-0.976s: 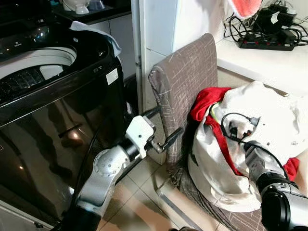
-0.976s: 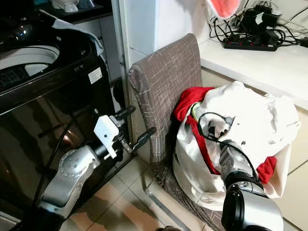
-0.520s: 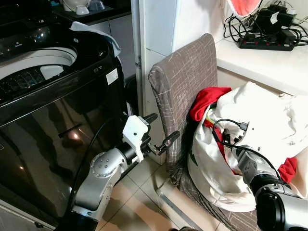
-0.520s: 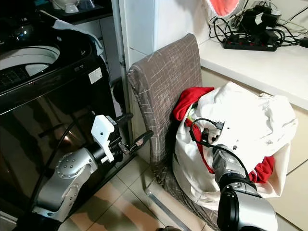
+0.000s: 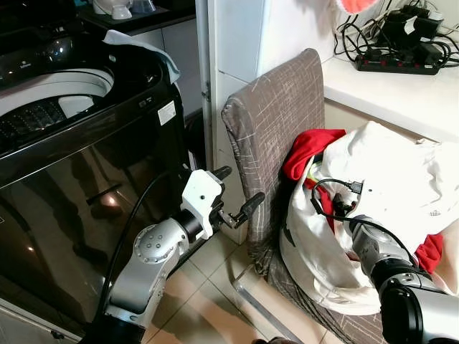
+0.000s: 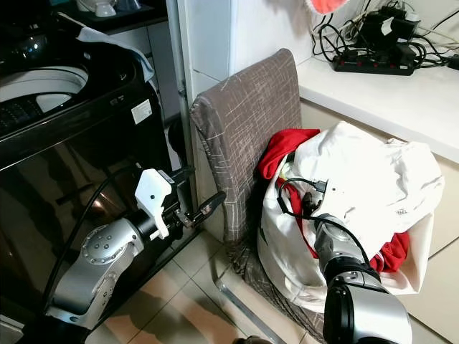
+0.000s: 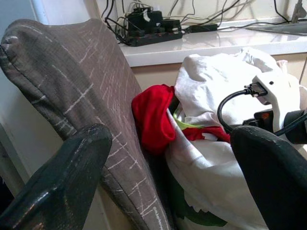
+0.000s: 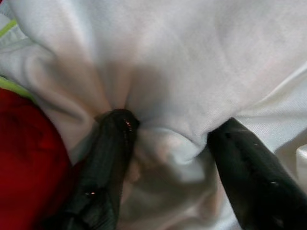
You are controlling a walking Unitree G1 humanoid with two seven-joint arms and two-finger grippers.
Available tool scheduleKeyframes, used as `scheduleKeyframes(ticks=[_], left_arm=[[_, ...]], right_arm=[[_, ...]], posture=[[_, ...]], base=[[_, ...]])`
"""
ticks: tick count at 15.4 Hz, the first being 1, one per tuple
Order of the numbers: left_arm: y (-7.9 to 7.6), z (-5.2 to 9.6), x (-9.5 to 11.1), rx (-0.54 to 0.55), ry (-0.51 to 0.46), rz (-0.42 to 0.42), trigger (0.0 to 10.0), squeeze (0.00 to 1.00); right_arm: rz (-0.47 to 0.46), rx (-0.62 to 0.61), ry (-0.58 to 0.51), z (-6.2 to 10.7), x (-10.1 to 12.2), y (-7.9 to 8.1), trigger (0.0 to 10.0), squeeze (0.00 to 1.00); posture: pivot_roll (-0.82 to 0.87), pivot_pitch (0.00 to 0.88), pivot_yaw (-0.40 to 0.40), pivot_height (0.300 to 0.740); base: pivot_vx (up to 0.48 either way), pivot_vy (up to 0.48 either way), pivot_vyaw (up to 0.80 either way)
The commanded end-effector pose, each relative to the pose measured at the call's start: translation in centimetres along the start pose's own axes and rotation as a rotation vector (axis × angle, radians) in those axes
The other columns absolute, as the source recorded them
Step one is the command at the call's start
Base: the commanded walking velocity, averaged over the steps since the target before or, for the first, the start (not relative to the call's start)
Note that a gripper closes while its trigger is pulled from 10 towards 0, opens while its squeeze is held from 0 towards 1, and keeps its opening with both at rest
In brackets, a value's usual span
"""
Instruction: Clothes washing
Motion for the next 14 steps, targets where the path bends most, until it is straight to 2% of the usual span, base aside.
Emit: scheduleKeyframes(ticks=[1,4,7,10,12,14], left_arm=[[0.1,-0.3,0.6,-0.002,-0.016,-0.027,10.0,0.0],[0.7,-0.3,0.2,0.036,0.008,-0.052,10.0,0.0],[0.8,-0.3,0.0,0.075,0.016,-0.042,10.0,0.0],[1.0,-0.1,-0.2,0.101,0.027,-0.05,10.0,0.0],[1.2,0.2,-0.4,0.128,0.035,-0.055,10.0,0.0],[1.1,0.2,-0.5,0.136,0.037,-0.054,10.0,0.0]], right_arm=[[0.001,0.014,0.071,0.1,-1.6,0.7,0.0,0.0],[0.02,0.006,0.05,0.0,-1.4,1.1,0.0,0.0],[0.01,0.024,0.032,0.0,-1.0,1.5,0.0,0.0],[0.058,0.049,-0.002,-0.1,-0.3,2.2,0.0,0.0],[0.144,0.08,-0.08,-0.3,1.7,3.1,0.0,0.0],[0.189,0.084,-0.147,-0.4,3.5,3.6,0.0,0.0]], posture=[[0.0,0.036,0.013,0.732],[0.01,0.02,0.023,0.732],[0.02,0.008,0.022,0.732],[0.03,0.009,0.008,0.732],[0.04,0.012,-0.004,0.732],[0.04,0.015,-0.011,0.732]], base=[[0.0,0.0,0.0],[0.0,0.0,0.0],[0.0,0.0,0.0],[0.0,0.0,0.0],[0.0,0.0,0.0],[0.0,0.0,0.0]])
Point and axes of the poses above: a point about 5 cm out from each wrist's last joint towards the gripper, its own z axis pointing back from the gripper into the wrist, its own x axis along the axis of the wrist's last joint, y = z × x, the point moved 1 cm from there along -z, pointing out of the wrist towards the gripper, and after that the axes turned 10 degrees about -z, right-handed, at the moved point
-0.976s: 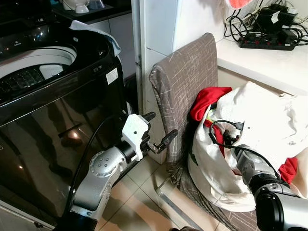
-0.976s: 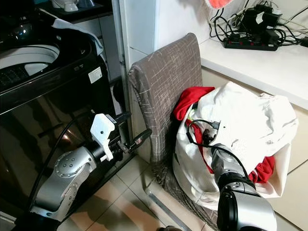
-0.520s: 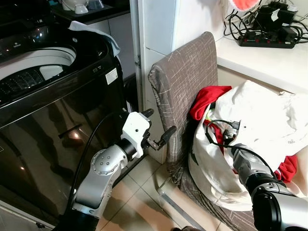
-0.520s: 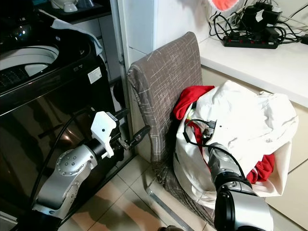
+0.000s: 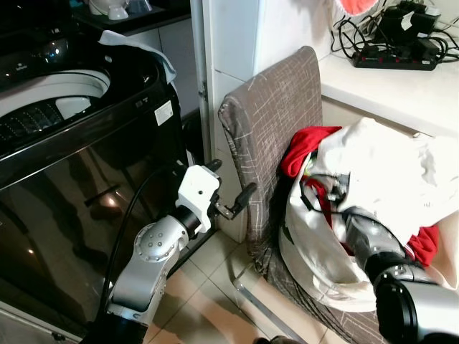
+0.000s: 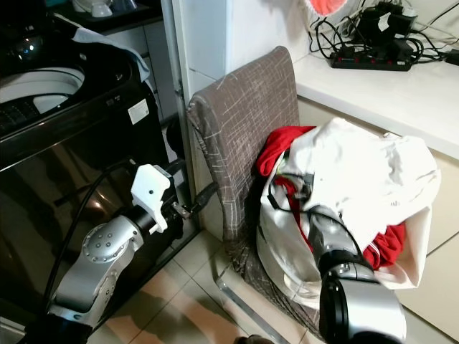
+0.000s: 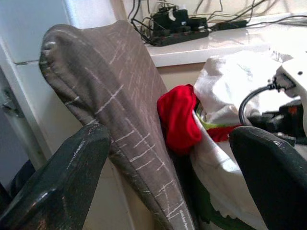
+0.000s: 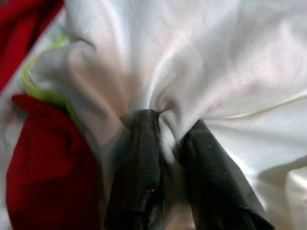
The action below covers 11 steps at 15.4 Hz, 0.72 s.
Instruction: Clothes washing
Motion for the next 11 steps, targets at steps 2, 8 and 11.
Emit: scheduleKeyframes(ticks=[2,8,11], left_arm=[[-0.1,0.1,-0.4,0.017,0.016,-0.003,10.0,0.0],[0.4,-0.1,-0.3,0.061,0.009,-0.004,10.0,0.0],[0.6,0.1,-0.1,0.087,0.003,-0.009,10.0,0.0]], right_arm=[[0.062,0.061,-0.179,-0.5,4.8,2.1,0.0,0.0],[0.122,0.297,-0.549,1.1,14.6,9.3,0.0,0.0],[0.091,0.389,-0.658,2.5,16.9,11.5,0.0,0.0]], posture=[[0.04,0.015,-0.015,0.732],[0.07,0.001,-0.039,0.732],[0.08,0.0,-0.048,0.732]], base=[[0.0,0.0,0.0],[0.0,0.0,0.0],[0.0,0.0,0.76]])
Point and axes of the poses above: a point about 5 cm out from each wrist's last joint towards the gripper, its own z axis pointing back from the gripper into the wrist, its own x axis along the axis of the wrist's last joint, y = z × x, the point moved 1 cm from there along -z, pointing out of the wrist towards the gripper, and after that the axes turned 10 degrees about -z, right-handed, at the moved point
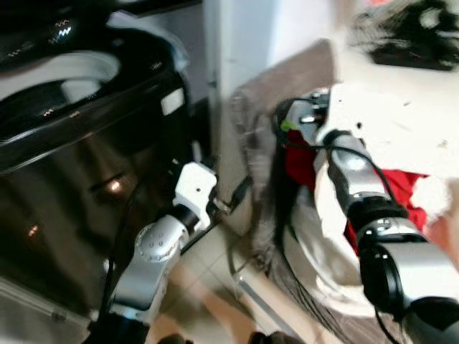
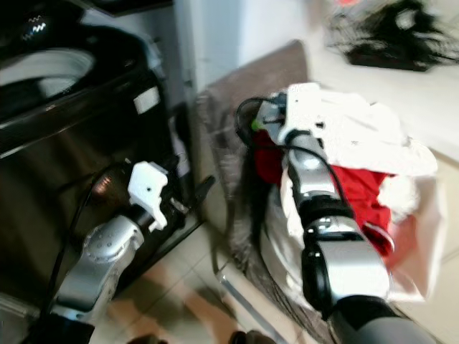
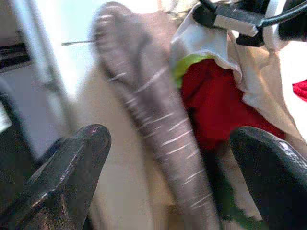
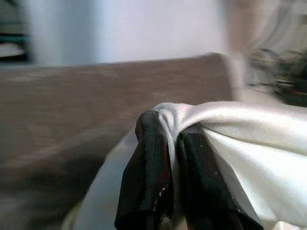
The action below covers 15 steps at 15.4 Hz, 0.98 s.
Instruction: Clothes washing
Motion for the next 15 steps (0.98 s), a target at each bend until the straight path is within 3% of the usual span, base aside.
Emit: scheduleKeyframes(ticks=[1,3,5,7,9,11,12,14,15], left_arm=[[0.1,0.1,-0.1,0.011,0.002,-0.008,10.0,0.0],[0.1,0.2,-0.1,0.014,0.001,-0.008,10.0,0.0],[0.0,0.0,0.0,0.011,-0.005,-0.009,10.0,0.0],[0.0,-0.1,0.1,0.013,-0.008,-0.007,10.0,0.0],[-0.1,0.0,0.0,0.01,-0.007,-0.004,10.0,0.0],[-0.2,0.0,0.1,0.007,-0.008,-0.002,10.0,0.0],[-0.2,0.0,0.1,0.0,-0.009,-0.001,10.0,0.0],[-0.3,-0.2,0.1,-0.021,-0.013,0.001,10.0,0.0],[-0.5,-0.3,0.1,-0.03,-0.016,0.003,10.0,0.0]], right_arm=[[0.039,0.092,-0.217,-1.1,5.3,1.9,0.0,0.0],[0.058,0.145,-0.338,-1.2,8.4,2.9,0.0,0.0],[0.064,0.134,-0.3,-1.4,7.9,2.2,0.0,0.0],[0.118,-0.062,-0.103,-0.4,3.0,-1.9,0.0,0.0],[0.161,-0.118,-0.025,1.1,0.3,-3.7,0.0,0.0],[0.181,-0.177,0.022,2.4,-1.3,-5.4,0.0,0.0],[0.211,-0.243,0.027,3.4,-1.7,-7.1,0.0,0.0],[0.288,-0.381,0.001,4.2,-1.0,-9.5,0.0,0.0],[0.323,-0.455,0.048,4.6,-1.5,-10.5,10.0,0.0]], posture=[[0.09,0.0,-0.05,0.732],[0.08,0.0,-0.05,0.732],[0.08,0.0,-0.056,0.732],[0.08,0.0,-0.056,0.732],[0.08,0.0,-0.056,0.732],[0.06,0.002,-0.051,0.732],[0.05,0.003,-0.039,0.732],[0.04,0.001,-0.03,0.732],[0.04,0.001,-0.03,0.732]], base=[[0.0,0.0,0.71],[0.0,0.0,0.66],[0.0,0.0,0.64],[0.0,0.0,0.62],[0.0,0.0,0.63],[0.0,0.0,0.63],[0.0,0.0,0.63],[0.0,0.0,0.63],[0.0,0.0,0.0]])
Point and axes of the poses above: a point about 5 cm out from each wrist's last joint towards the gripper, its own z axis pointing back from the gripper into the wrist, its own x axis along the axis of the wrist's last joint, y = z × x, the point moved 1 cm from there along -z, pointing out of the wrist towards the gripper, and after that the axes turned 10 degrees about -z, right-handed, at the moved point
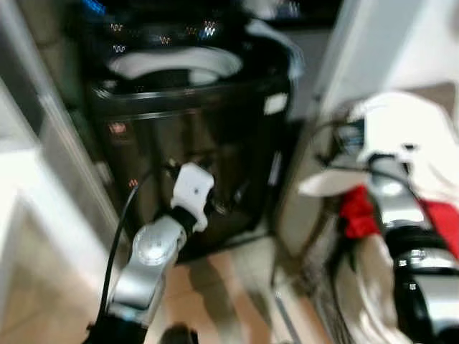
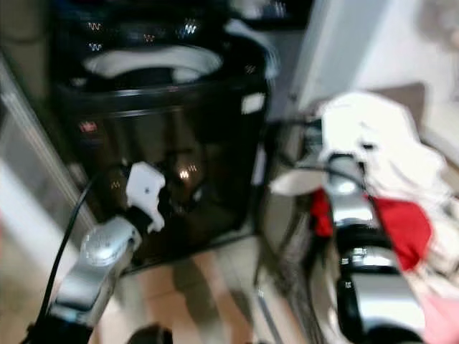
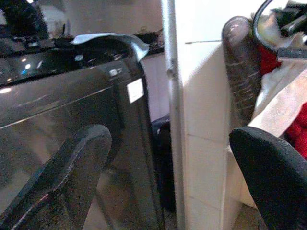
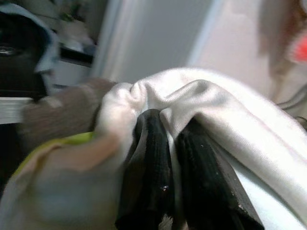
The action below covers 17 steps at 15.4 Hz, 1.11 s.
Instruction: Clothes washing
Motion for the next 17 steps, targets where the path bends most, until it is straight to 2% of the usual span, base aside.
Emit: scheduleKeyframes(ticks=[1,2,4,6,7,8,9,12,13,14,15,16,17], left_arm=[[-0.2,-0.4,0.4,-0.015,-0.017,-0.002,10.0,0.0],[-0.2,-0.7,0.4,-0.018,-0.018,-0.003,10.0,0.0],[-0.2,-0.9,0.5,-0.02,-0.022,-0.003,10.0,0.0],[-0.2,-1.0,0.6,-0.027,-0.027,-0.001,10.0,0.0],[-0.3,-1.0,0.6,-0.029,-0.029,0.0,10.0,0.0],[-0.3,-1.1,0.6,-0.029,-0.03,0.0,10.0,0.0],[-0.3,-1.1,0.6,-0.029,-0.031,0.001,10.0,0.0],[-0.4,-1.1,0.6,-0.034,-0.031,0.0,10.0,0.0],[-0.5,-1.1,0.6,-0.038,-0.031,-0.002,10.0,0.0],[-0.5,-1.1,0.6,-0.038,-0.031,-0.002,10.0,0.0],[-0.5,-1.0,0.6,-0.04,-0.03,-0.002,10.0,0.0],[-0.5,-1.0,0.6,-0.042,-0.029,-0.003,10.0,0.0],[-0.6,-1.0,0.5,-0.045,-0.028,-0.004,10.0,0.0]], right_arm=[[0.027,-0.052,0.054,0.1,-0.9,-1.0,10.0,0.0],[0.033,-0.033,0.076,0.4,-1.6,-0.6,10.0,1.0],[0.038,-0.041,0.081,0.6,-2.1,-0.7,10.0,1.0],[0.065,-0.099,0.048,0.5,-1.8,-1.8,10.0,1.0],[0.07,-0.114,-0.02,0.2,-0.7,-2.0,10.0,1.0],[0.108,-0.105,-0.149,-0.1,1.4,-1.7,10.0,1.0],[0.102,-0.106,-0.206,-0.4,2.8,-1.6,10.0,1.0],[0.038,-0.113,-0.168,-0.7,2.5,-1.8,10.0,1.0],[-0.052,-0.091,-0.085,-0.6,1.3,-1.4,10.0,1.0],[-0.074,-0.081,-0.069,-0.6,1.1,-1.2,10.0,1.0],[-0.214,-0.071,0.019,-0.4,0.0,-0.7,10.0,1.0],[-0.292,-0.061,0.067,-0.3,-0.6,-0.4,10.0,1.0],[-0.282,-0.04,0.065,-0.3,-0.5,-0.1,10.0,1.0]], posture=[[0.04,0.001,-0.03,0.732],[0.01,0.0,-0.013,0.732],[0.01,0.0,-0.013,0.732],[0.01,0.001,-0.01,0.732],[0.01,0.003,-0.01,0.732],[0.01,0.003,-0.01,0.732],[0.01,0.003,-0.01,0.732],[0.01,0.0,-0.01,0.732],[0.01,0.0,-0.012,0.732],[0.01,0.0,-0.012,0.732],[0.02,0.0,-0.013,0.732],[0.01,0.0,-0.014,0.732],[0.01,0.0,-0.015,0.732]], base=[[0.0,0.0,0.0],[0.0,0.0,0.0],[0.0,0.0,0.0],[0.0,0.0,0.0],[0.0,0.0,0.0],[0.0,0.0,0.0],[0.0,0.0,0.0],[0.0,0.0,0.0],[0.0,0.0,0.0],[0.0,0.0,0.0],[0.0,0.0,0.0],[0.0,0.0,0.0],[0.0,0.0,0.0]])
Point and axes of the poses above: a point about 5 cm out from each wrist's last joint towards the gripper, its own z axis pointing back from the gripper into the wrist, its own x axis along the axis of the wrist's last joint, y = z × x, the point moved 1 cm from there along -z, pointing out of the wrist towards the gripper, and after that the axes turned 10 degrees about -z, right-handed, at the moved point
